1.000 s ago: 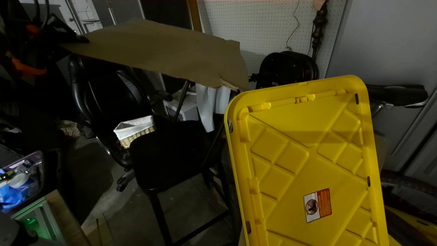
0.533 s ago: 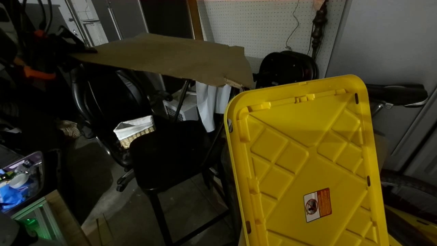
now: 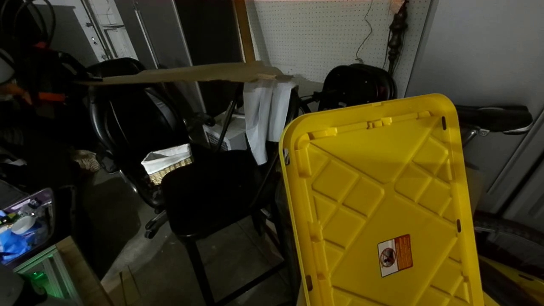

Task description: Move the cardboard to the left

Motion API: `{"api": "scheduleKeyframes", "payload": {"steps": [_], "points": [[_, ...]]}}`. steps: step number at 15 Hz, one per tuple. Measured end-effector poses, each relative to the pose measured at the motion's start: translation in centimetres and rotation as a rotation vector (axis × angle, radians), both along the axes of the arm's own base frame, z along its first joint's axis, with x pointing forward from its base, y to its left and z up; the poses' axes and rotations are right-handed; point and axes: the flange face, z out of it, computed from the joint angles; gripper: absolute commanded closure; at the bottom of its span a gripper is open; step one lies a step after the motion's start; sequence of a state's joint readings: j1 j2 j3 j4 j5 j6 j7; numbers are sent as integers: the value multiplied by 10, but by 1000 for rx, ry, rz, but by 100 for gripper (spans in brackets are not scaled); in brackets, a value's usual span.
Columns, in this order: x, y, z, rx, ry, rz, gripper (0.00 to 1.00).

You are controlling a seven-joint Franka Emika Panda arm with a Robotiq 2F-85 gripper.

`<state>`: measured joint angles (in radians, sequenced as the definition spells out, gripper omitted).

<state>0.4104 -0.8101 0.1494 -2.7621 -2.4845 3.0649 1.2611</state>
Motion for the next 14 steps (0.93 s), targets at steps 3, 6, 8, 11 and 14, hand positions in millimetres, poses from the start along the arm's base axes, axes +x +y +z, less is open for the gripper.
{"api": "scheduleKeyframes", "payload": {"steps": [3, 6, 8, 11, 14], "points": [[-11, 9, 0, -15, 2, 74, 99], [-21, 10, -1, -16, 52, 117, 99], [-26, 7, -3, -21, 97, 135, 99], [-37, 1, -7, -37, 199, 169, 99], [-48, -8, -12, -56, 322, 194, 99]]}}
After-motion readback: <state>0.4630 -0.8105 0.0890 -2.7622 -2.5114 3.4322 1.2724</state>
